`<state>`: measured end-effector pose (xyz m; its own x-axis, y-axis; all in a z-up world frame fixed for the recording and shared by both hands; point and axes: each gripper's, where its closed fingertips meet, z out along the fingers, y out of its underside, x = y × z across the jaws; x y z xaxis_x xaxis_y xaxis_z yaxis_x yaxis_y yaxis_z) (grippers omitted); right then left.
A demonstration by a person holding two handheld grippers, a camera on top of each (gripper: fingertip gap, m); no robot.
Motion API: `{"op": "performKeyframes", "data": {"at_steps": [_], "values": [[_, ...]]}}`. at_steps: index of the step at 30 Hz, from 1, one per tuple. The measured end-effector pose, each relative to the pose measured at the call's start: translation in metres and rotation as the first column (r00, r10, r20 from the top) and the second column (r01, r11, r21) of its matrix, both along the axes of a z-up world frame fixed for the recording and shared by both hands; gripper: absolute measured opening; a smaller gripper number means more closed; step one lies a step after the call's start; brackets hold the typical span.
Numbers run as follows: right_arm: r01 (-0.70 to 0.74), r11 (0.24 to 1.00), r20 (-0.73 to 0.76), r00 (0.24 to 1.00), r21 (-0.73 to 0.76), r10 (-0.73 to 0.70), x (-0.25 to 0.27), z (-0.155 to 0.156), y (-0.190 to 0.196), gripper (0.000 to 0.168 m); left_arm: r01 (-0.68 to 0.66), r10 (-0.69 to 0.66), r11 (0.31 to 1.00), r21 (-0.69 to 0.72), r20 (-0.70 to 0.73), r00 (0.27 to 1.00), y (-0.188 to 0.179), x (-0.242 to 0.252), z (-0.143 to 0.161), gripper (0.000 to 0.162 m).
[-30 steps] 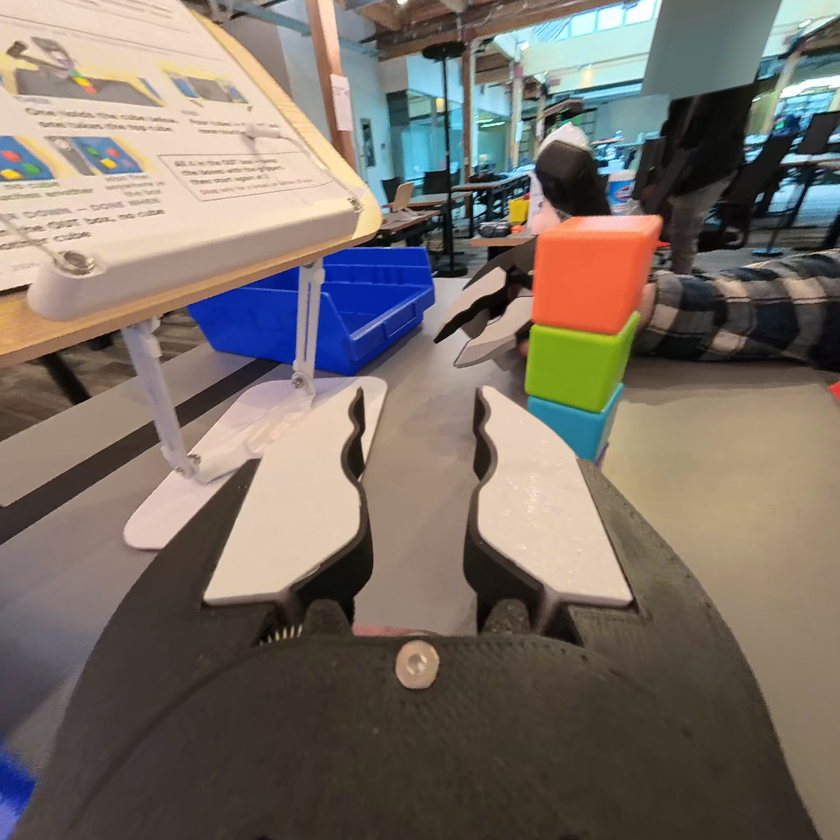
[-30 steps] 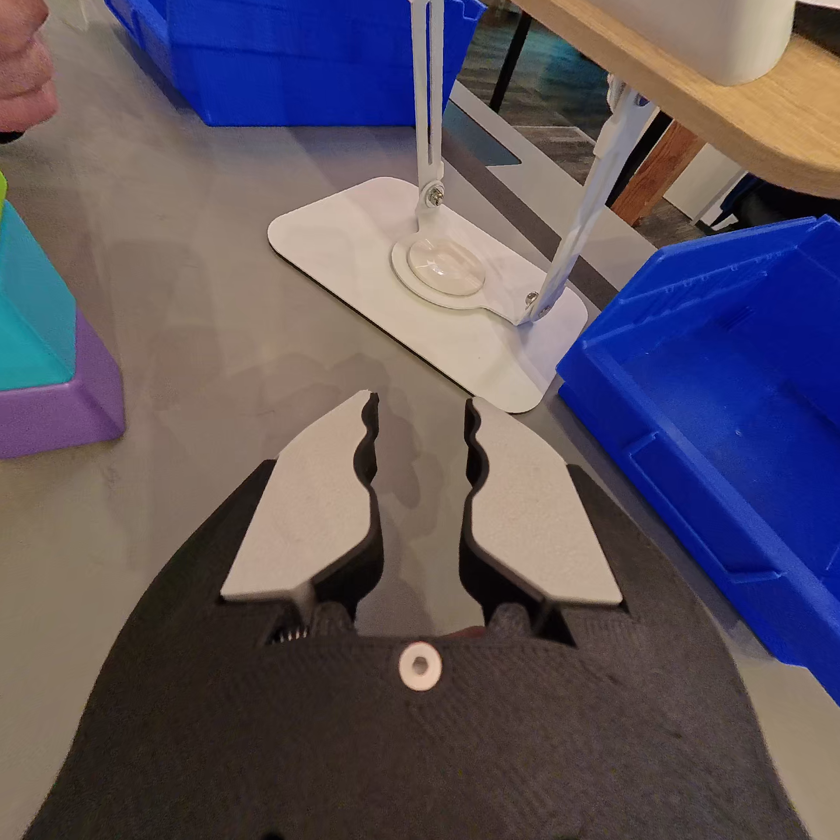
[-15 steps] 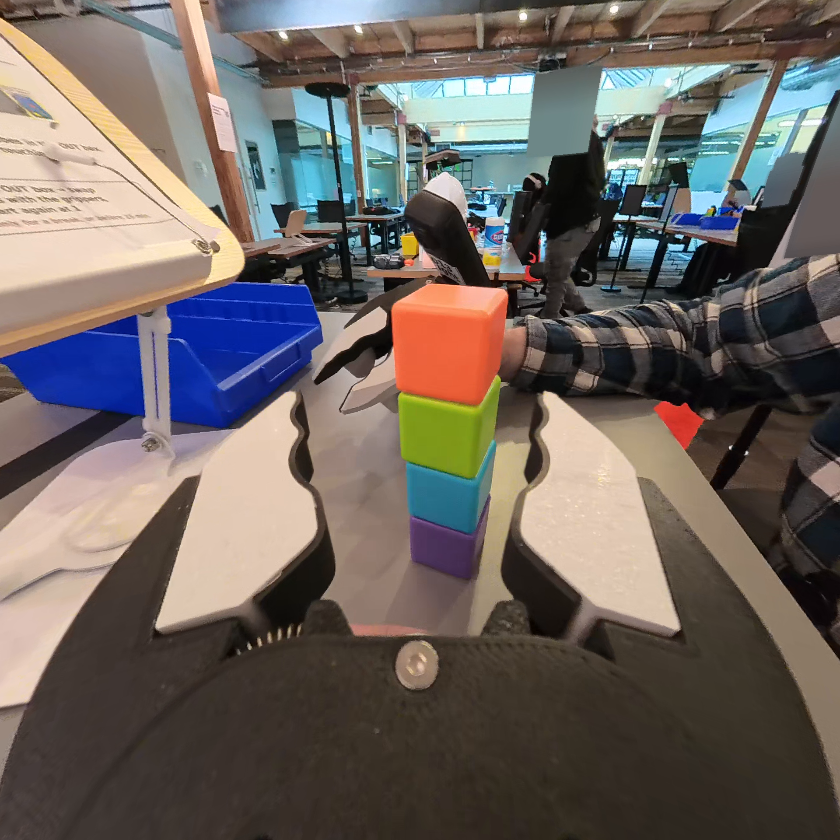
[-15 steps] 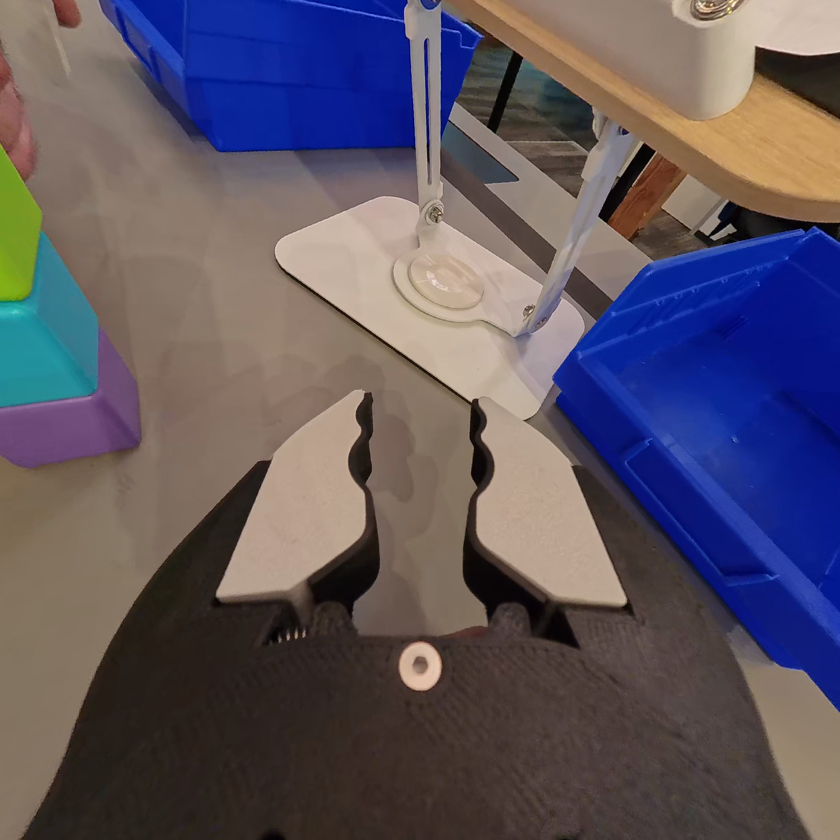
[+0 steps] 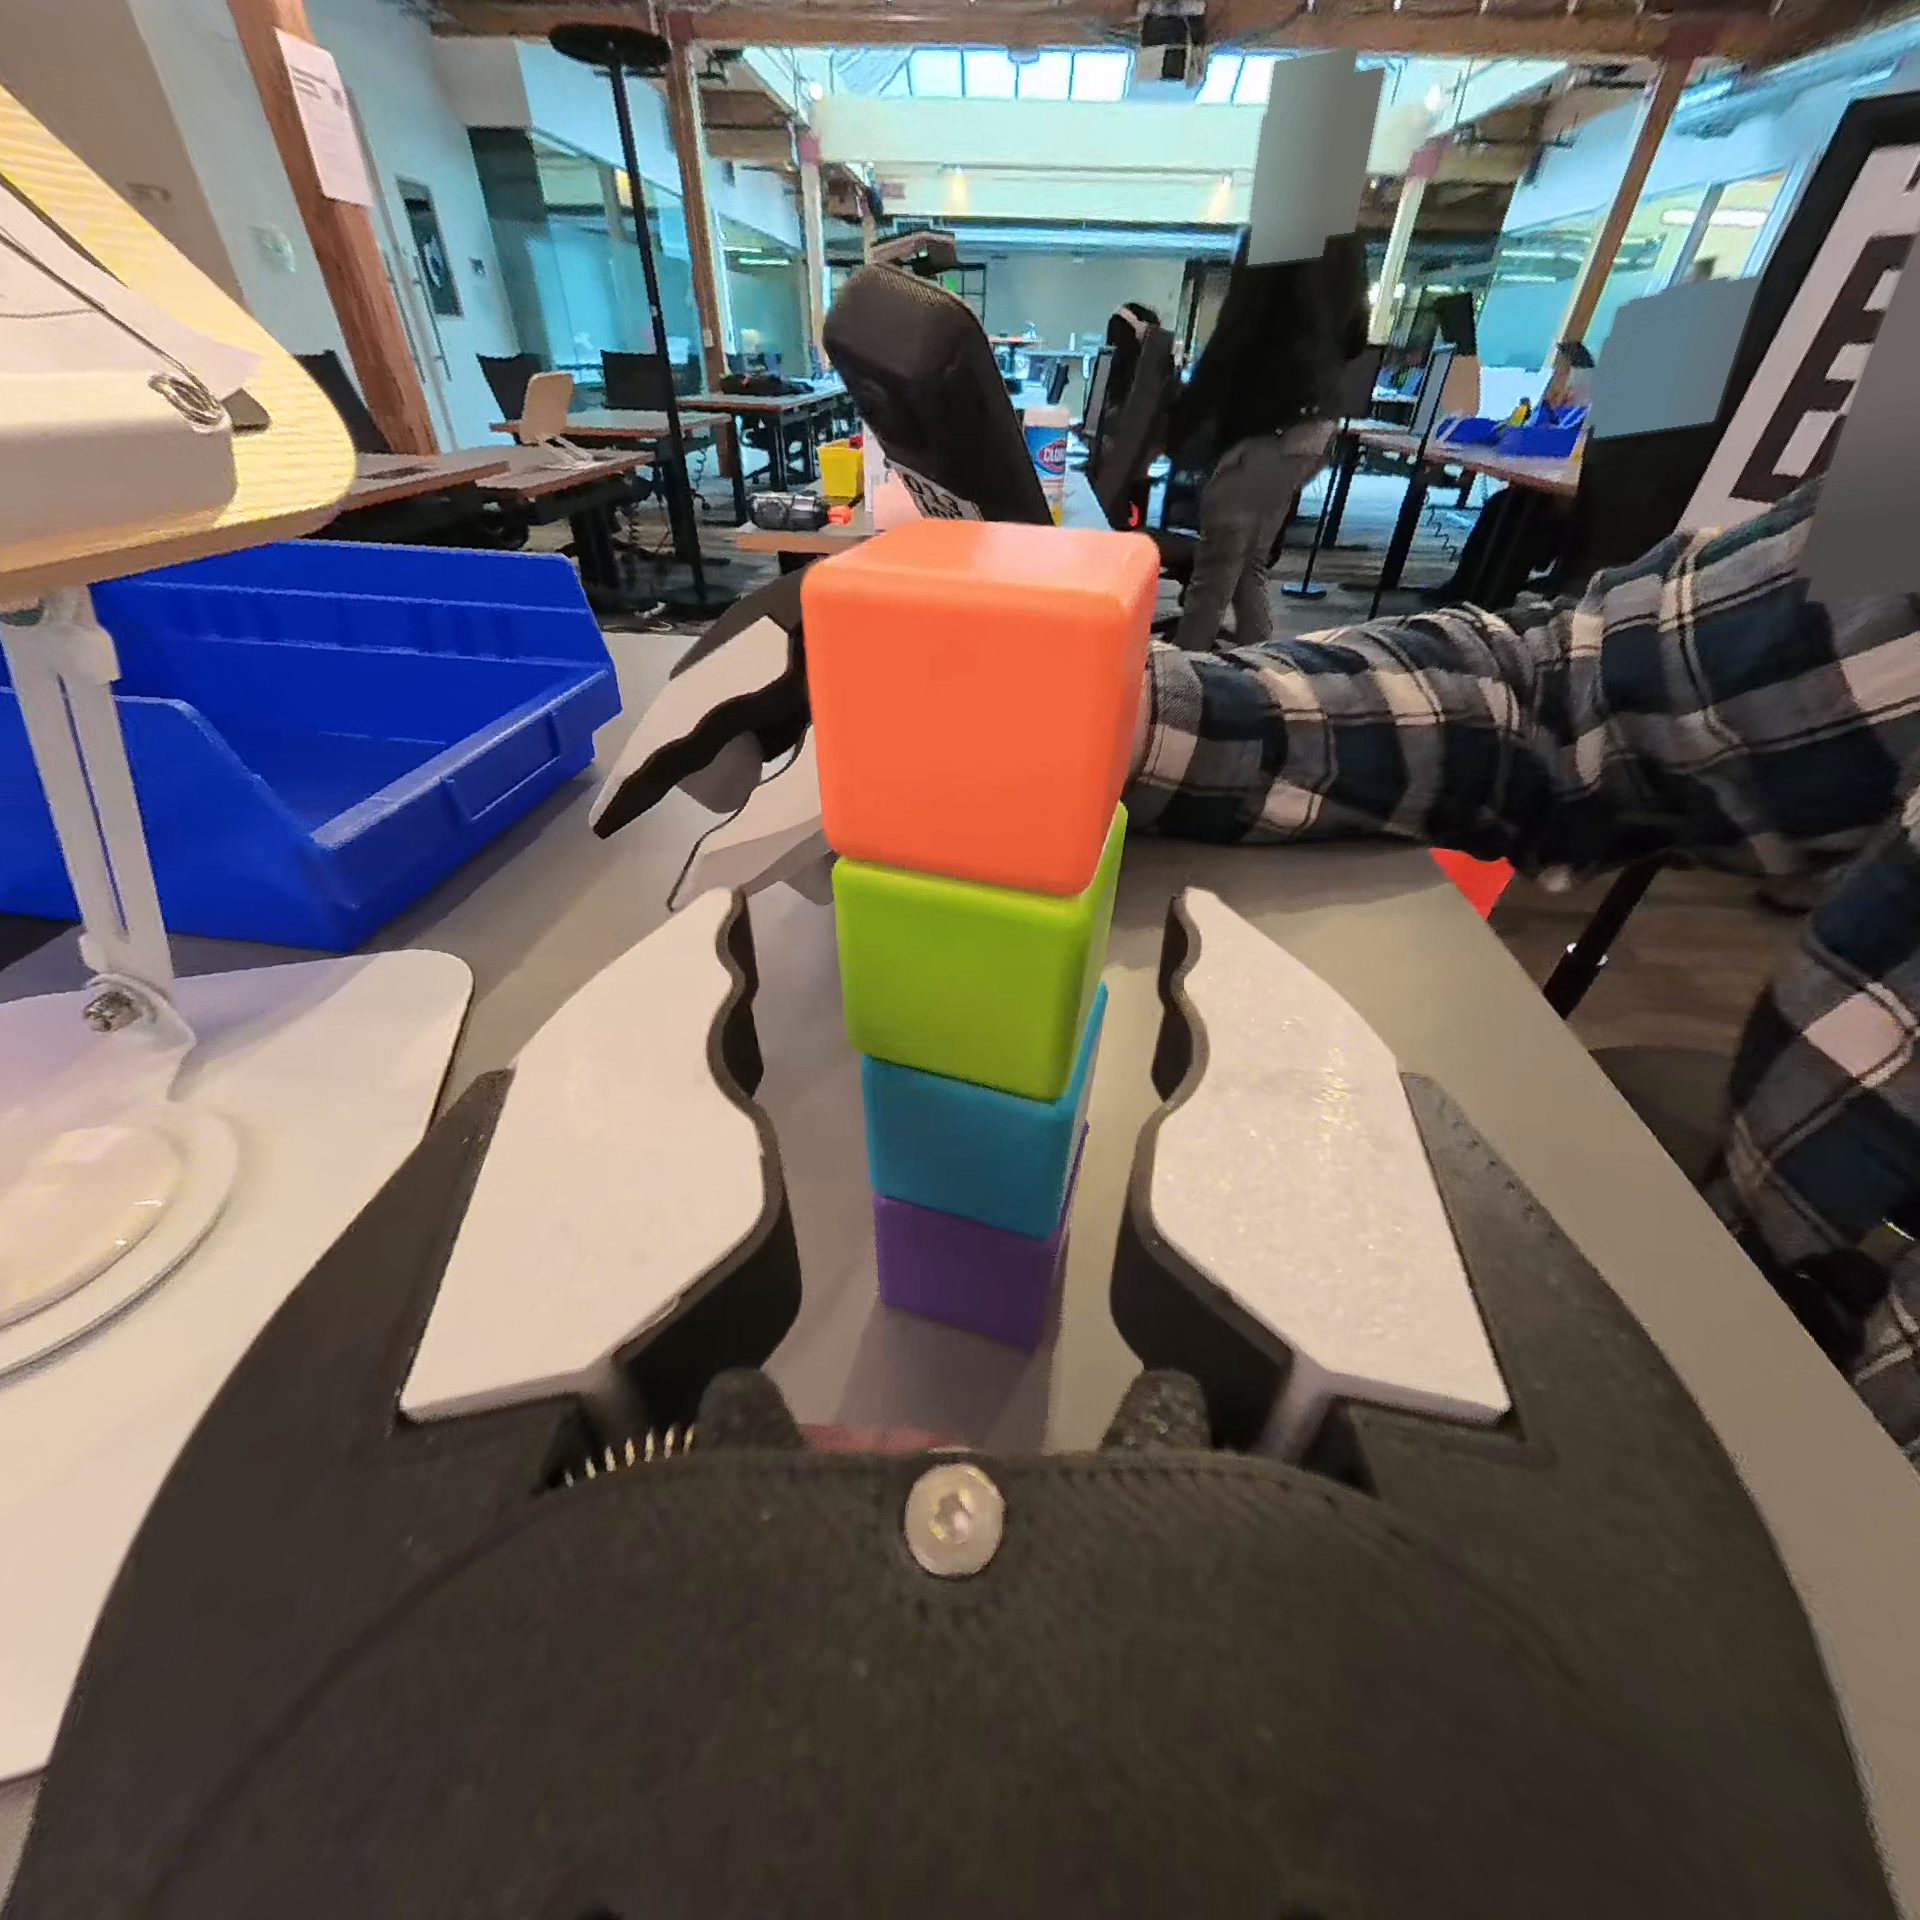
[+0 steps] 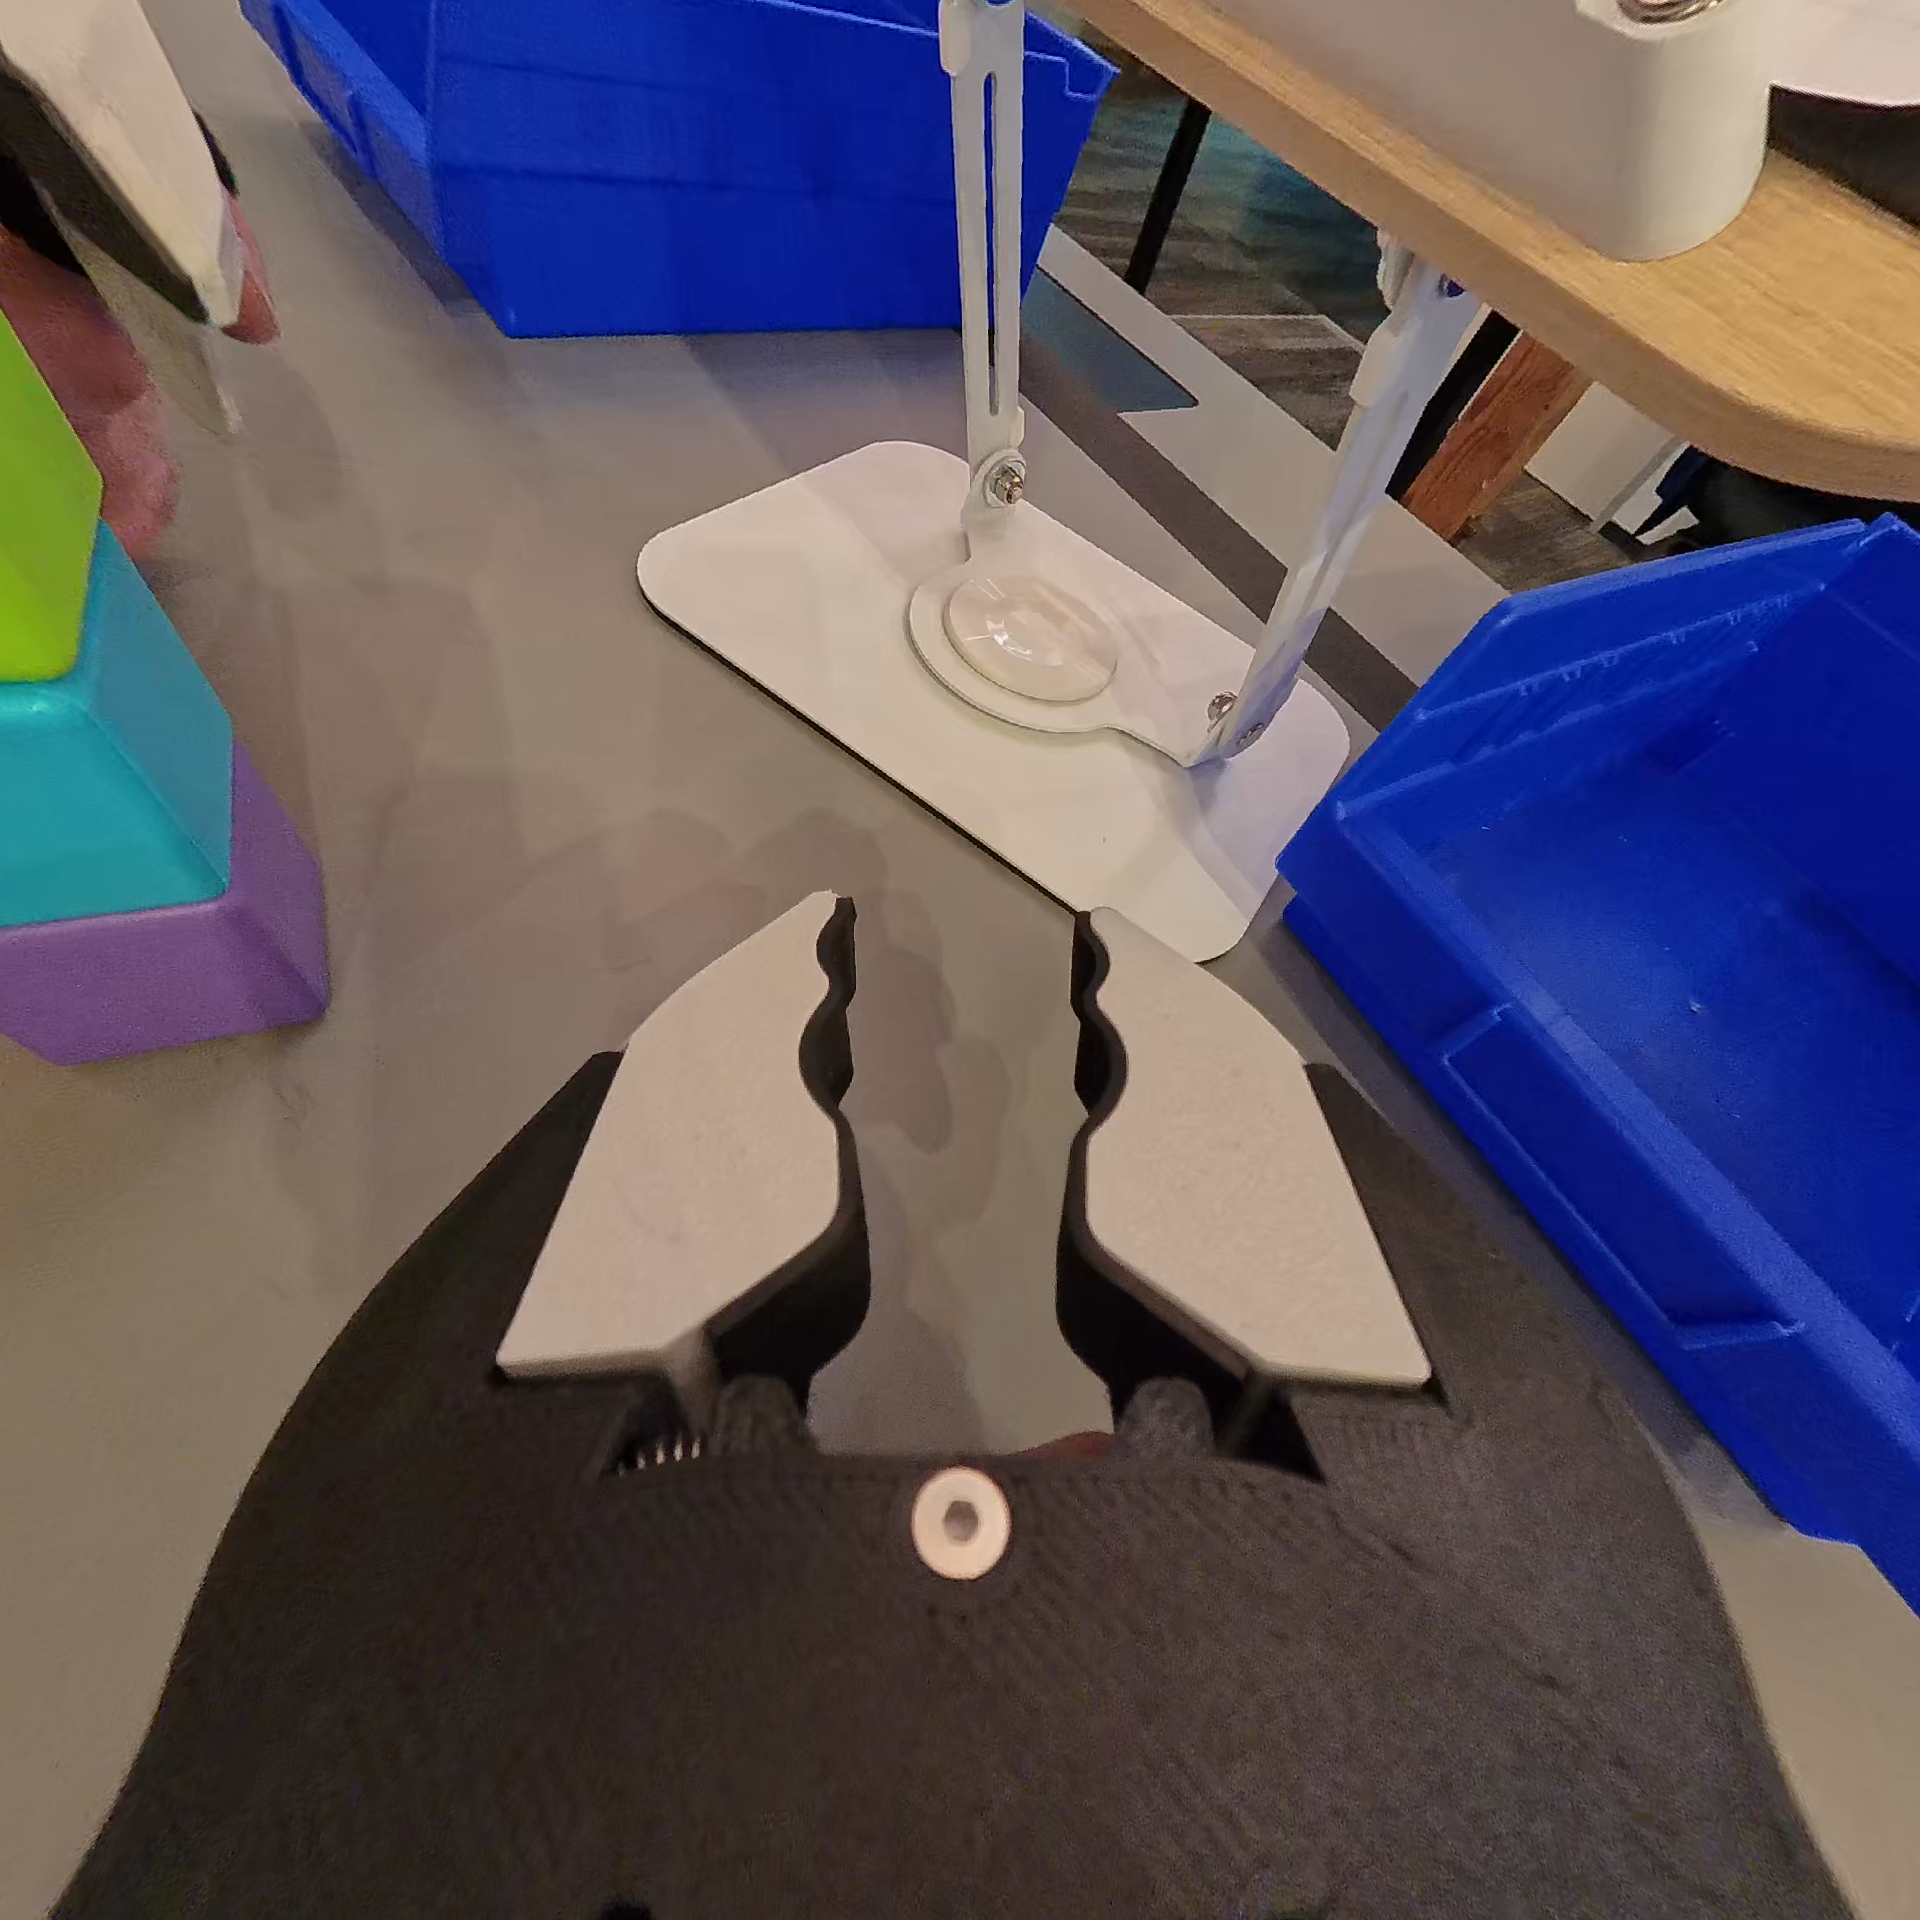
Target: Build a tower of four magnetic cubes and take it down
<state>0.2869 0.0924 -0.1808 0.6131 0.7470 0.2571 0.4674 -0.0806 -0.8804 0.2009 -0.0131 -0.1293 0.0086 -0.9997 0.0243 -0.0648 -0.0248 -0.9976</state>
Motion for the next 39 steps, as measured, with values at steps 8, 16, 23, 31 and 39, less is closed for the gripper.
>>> {"op": "performKeyframes", "data": {"at_steps": [8,16,23,31,39], "values": [[-0.009,1.000,0.001,1.000,-0.002,0.009,-0.003,-0.001,-0.001,0.041,0.042,-0.040,0.998,-0.041,0.036,0.999,-0.002,0.004,0.000,0.056],[-0.025,1.000,-0.039,0.999,0.013,0.026,-0.005,0.009,-0.004,0.041,0.053,-0.051,0.997,-0.050,0.044,0.998,-0.003,0.005,0.000,0.049],[-0.167,0.985,-0.181,0.969,0.036,0.170,-0.028,0.044,-0.032,0.051,-0.026,0.028,0.999,-0.037,0.044,0.999,0.002,0.005,0.000,0.049],[-0.329,0.939,-0.370,0.864,0.099,0.341,-0.052,0.105,-0.071,0.073,-0.053,0.055,0.998,-0.038,0.049,0.997,0.006,0.003,0.000,0.049],[-0.417,0.907,-0.395,0.825,0.056,0.404,-0.086,0.113,-0.085,0.081,-0.067,0.068,0.997,-0.035,0.050,0.996,0.008,0.003,0.000,0.049]]}}
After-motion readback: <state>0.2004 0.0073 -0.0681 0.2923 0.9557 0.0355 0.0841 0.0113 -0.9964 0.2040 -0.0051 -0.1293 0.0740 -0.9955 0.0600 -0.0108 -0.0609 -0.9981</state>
